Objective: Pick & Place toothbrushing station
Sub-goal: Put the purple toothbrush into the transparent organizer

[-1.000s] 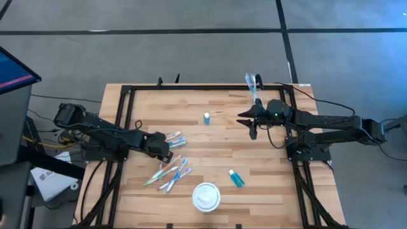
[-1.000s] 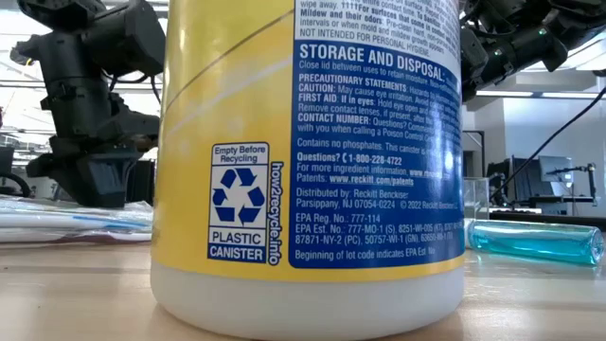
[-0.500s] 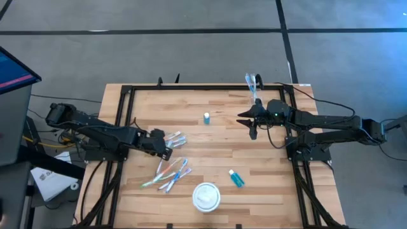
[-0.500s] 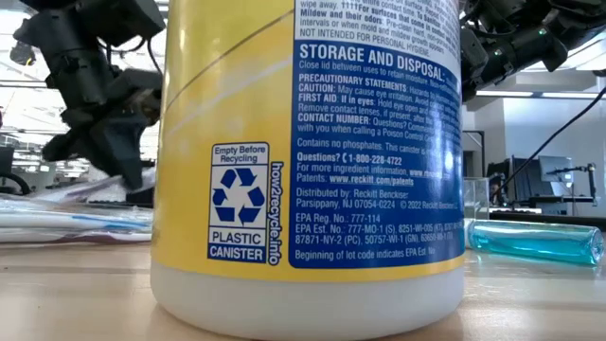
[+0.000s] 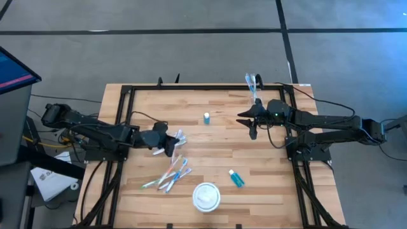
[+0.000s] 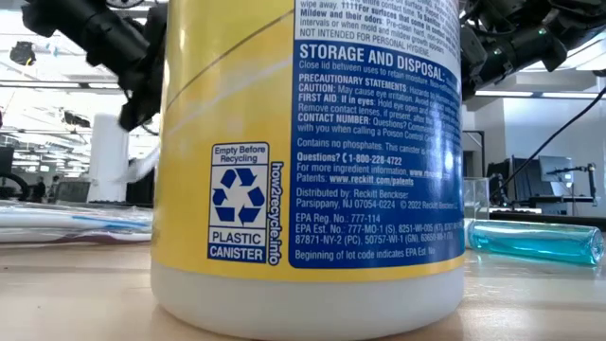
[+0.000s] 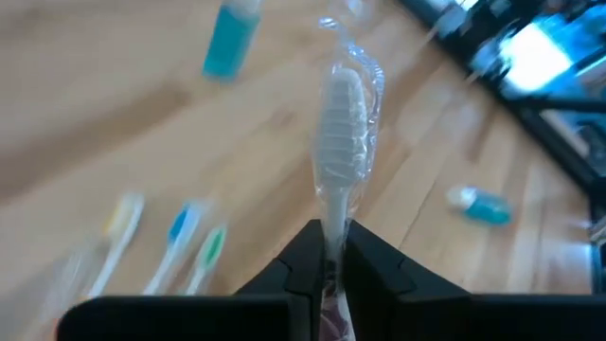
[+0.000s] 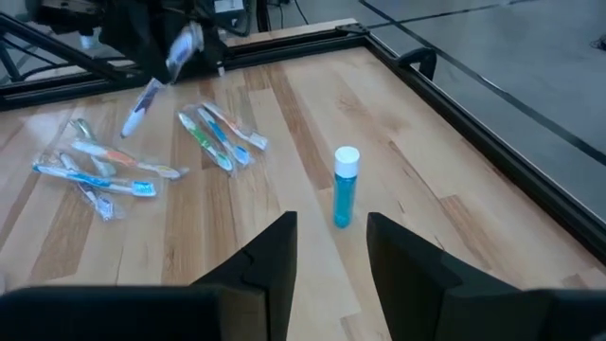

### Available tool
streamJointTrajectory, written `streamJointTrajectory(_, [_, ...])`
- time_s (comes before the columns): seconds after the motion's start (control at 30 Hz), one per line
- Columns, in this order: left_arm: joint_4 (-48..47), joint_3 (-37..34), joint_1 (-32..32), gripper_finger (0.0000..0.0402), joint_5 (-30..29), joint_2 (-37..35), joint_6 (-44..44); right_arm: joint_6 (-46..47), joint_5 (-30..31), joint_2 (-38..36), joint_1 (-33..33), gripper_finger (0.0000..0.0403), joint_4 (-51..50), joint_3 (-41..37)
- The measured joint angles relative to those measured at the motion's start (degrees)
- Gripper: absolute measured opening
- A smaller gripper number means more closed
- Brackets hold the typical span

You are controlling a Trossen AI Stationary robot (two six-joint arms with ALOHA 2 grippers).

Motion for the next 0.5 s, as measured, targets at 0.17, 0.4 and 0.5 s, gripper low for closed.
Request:
streamJointTrajectory(0.17, [8.21,0.00,0.00,0.0010,-3.16,0.00,8.51,0.01,-0.43,0.01,0.00,0.0120,1.05,0.00])
streamJointTrajectory(0.4, [20.38,0.00,0.00,0.0025,-5.09,0.32,19.58,0.02,-0.65,0.44,0.08,0.0120,5.29,0.00])
streamJointTrajectory(0.5, [25.90,0.00,0.01,0.0017,-5.80,0.74,24.62,0.02,-0.72,1.77,0.79,0.0120,8.01,0.00])
